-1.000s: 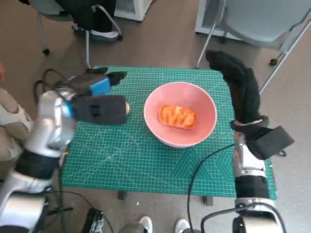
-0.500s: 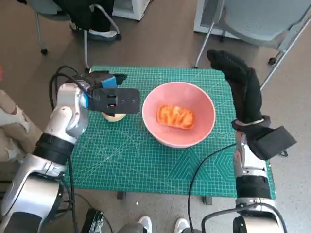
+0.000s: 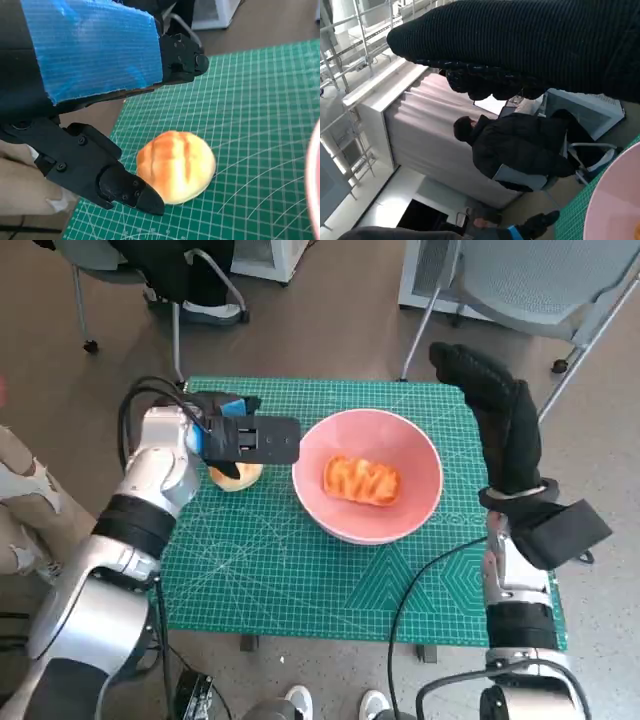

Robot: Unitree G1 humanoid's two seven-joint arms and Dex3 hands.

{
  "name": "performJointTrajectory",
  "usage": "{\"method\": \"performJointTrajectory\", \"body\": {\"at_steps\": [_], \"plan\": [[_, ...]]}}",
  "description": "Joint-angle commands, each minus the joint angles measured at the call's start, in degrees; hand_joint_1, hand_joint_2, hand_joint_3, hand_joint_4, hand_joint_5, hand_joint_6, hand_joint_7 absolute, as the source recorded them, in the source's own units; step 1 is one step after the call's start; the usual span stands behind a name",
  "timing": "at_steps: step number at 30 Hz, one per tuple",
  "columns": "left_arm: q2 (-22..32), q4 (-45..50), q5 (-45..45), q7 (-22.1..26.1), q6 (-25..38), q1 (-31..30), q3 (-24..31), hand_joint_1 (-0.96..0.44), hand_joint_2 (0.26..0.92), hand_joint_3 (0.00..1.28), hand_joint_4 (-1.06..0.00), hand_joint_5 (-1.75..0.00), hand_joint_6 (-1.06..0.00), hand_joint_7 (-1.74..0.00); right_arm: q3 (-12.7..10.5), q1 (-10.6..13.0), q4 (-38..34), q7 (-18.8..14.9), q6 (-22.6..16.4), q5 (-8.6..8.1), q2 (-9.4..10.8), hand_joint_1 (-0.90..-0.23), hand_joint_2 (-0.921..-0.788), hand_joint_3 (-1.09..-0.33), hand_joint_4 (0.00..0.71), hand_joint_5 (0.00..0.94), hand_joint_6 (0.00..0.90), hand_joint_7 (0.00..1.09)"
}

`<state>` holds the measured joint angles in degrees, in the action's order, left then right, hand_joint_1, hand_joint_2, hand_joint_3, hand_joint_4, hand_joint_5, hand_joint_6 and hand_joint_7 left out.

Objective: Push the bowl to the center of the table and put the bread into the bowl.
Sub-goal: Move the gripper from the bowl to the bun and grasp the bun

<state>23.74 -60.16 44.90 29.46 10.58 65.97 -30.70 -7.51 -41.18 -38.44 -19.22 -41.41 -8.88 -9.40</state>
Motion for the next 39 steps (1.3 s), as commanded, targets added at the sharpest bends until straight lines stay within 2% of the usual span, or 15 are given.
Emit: {"method": "performJointTrajectory", "body": {"at_steps": [1, 20, 22, 25, 26, 27, 28, 29, 30, 31, 33, 35, 37, 39], "plan": [[-1.0, -3.9, -0.1, -1.0, -0.8, 2.5, -0.9, -0.36, 0.668, 0.0, 0.0, 0.0, -0.12, 0.0, -0.2, 1.9, 0.2, 0.4, 1.3, -0.09, -0.2, -0.69, -0.921, -0.838, 0.142, 0.0, -0.001, 0.4], [-1.7, -10.4, 0.3, -1.1, -4.2, 4.1, -3.5, -0.39, 0.686, 0.01, 0.0, 0.0, -0.12, 0.0, -0.2, 2.1, 0.1, 1.1, 1.4, 0.4, -0.1, -0.692, -0.921, -0.84, 0.144, 0.001, -0.001, 0.4], [-1.8, -11.0, 0.2, -1.4, -4.3, 4.1, -3.6, -0.4, 0.688, 0.01, -0.02, -0.01, -0.12, 0.0, -0.2, 2.1, 0.1, 1.1, 1.5, 0.42, 0.0, -0.692, -0.921, -0.84, 0.144, 0.001, -0.001, 0.4], [-2.1, -11.8, 0.1, -1.8, -4.4, 4.1, -3.8, -0.4, 0.692, 0.01, -0.11, -0.03, -0.13, 0.0, -0.1, 2.2, 0.2, 1.2, 1.6, 0.4, 0.1, -0.691, -0.921, -0.84, 0.144, 0.001, -0.001, 0.4], [-2.2, -12.2, 0.1, -2.0, -4.5, 4.0, -3.9, -0.39, 0.694, 0.01, -0.17, -0.06, -0.13, 0.0, -0.1, 2.2, 0.3, 1.1, 1.7, 0.35, 0.1, -0.691, -0.921, -0.841, 0.144, 0.001, -0.001, 0.4], [-2.3, -12.4, 0.1, -2.1, -4.5, 4.0, -3.9, -0.39, 0.694, 0.01, -0.19, -0.2, -0.13, 0.0, -0.1, 2.2, 0.4, 1.1, 1.7, 0.31, 0.1, -0.691, -0.921, -0.841, 0.144, 0.001, -0.001, 0.4], [-2.3, -12.6, 0.1, -2.2, -4.5, 4.0, -4.0, -0.38, 0.694, 0.01, -0.16, -0.5, -0.13, 0.0, -0.1, 2.2, 0.4, 1.1, 1.8, 0.29, 0.1, -0.691, -0.921, -0.841, 0.144, 0.001, -0.001, 0.4], [-2.5, -12.8, 0.0, -2.3, -4.4, 3.9, -4.0, -0.38, 0.695, 0.01, -0.14, -0.62, -0.13, 0.0, -0.1, 2.3, 0.5, 1.1, 1.8, 0.26, 0.1, -0.691, -0.921, -0.841, 0.144, 0.001, -0.001, 0.4], [-2.6, -13.0, 0.0, -2.4, -4.4, 3.9, -4.1, -0.37, 0.693, 0.01, -0.11, -0.9, -0.13, 0.0, -0.1, 2.3, 0.6, 1.1, 1.9, 0.25, 0.1, -0.691, -0.921, -0.84, 0.144, 0.001, -0.001, 0.4], [-2.8, -13.2, 0.0, -2.6, -4.4, 3.9, -4.2, -0.36, 0.692, 0.01, -0.08, -1.08, -0.13, 0.0, -0.1, 2.4, 0.7, 1.1, 1.9, 0.29, 0.1, -0.691, -0.921, -0.84, 0.144, 0.001, -0.001, 0.4], [-3.2, -13.6, 0.1, -2.9, -4.2, 3.8, -4.4, -0.36, 0.693, 0.01, -0.05, -1.24, -0.13, 0.0, 0.0, 2.6, 0.9, 1.1, 1.8, 0.45, 0.0, -0.691, -0.921, -0.84, 0.144, 0.001, -0.001, 0.4], [-3.5, -13.9, 0.2, -3.0, -4.2, 3.9, -4.6, -0.36, 0.694, 0.01, -0.04, -1.3, -0.13, 0.0, 0.0, 2.7, 1.0, 1.1, 1.8, 0.5, -0.1, -0.691, -0.921, -0.84, 0.144, 0.001, -0.001, 0.4], [-3.7, -14.2, 0.2, -3.1, -4.1, 4.0, -4.8, -0.36, 0.697, 0.01, -0.06, -1.16, -0.13, 0.0, -0.1, 2.9, 1.1, 1.1, 1.8, 0.53, -0.3, -0.691, -0.921, -0.839, 0.144, 0.001, -0.001, 0.4], [-4.0, -14.6, 0.4, -3.4, -4.0, 4.1, -5.1, -0.37, 0.702, 0.0, -0.09, -0.92, -0.13, 0.0, -0.1, 3.1, 1.4, 1.0, 1.9, 0.5, -0.5, -0.691, -0.921, -0.839, 0.144, 0.001, -0.001, 0.4]]}}
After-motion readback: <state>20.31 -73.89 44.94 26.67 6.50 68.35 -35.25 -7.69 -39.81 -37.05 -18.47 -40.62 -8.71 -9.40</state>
